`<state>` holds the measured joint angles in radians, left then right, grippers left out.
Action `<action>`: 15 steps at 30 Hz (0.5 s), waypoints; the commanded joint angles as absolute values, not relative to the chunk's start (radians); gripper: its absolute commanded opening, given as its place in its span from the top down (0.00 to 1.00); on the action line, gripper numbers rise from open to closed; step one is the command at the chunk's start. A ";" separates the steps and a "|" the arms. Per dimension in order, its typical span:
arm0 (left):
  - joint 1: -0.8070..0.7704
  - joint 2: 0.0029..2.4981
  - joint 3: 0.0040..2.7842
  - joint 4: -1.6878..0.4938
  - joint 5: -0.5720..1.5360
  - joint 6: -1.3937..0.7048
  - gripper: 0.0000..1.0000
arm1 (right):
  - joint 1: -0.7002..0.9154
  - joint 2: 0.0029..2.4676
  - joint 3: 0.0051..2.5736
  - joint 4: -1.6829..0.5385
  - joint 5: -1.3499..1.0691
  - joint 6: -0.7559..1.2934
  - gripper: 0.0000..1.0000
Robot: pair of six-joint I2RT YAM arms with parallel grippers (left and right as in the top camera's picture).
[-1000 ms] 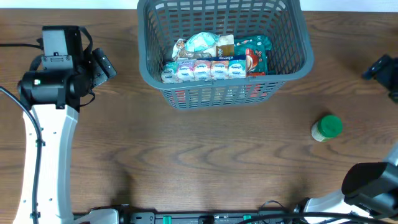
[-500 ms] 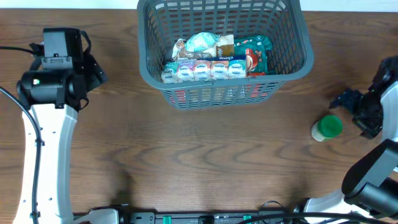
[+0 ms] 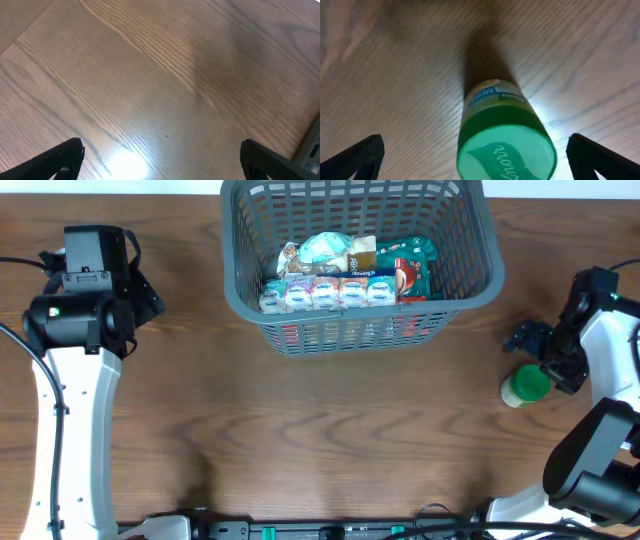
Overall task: Pack container
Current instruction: 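Release the wipes pouch into the basket and raise the left gripper, then move the right gripper down and grasp the green-capped Knorr jar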
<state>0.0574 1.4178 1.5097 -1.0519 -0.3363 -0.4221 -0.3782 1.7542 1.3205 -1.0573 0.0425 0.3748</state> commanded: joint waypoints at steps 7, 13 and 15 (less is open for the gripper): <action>0.062 1.425 1.507 -1.058 -0.356 -0.431 0.01 | -0.373 1.753 1.313 -1.056 0.056 0.408 0.01; 0.062 1.425 1.507 -1.058 -0.356 -0.431 0.01 | -0.373 1.753 1.291 -1.047 0.057 0.415 0.01; 0.062 1.425 1.507 -1.058 -0.356 -0.431 0.01 | -0.374 1.753 1.274 -1.039 0.059 0.424 0.01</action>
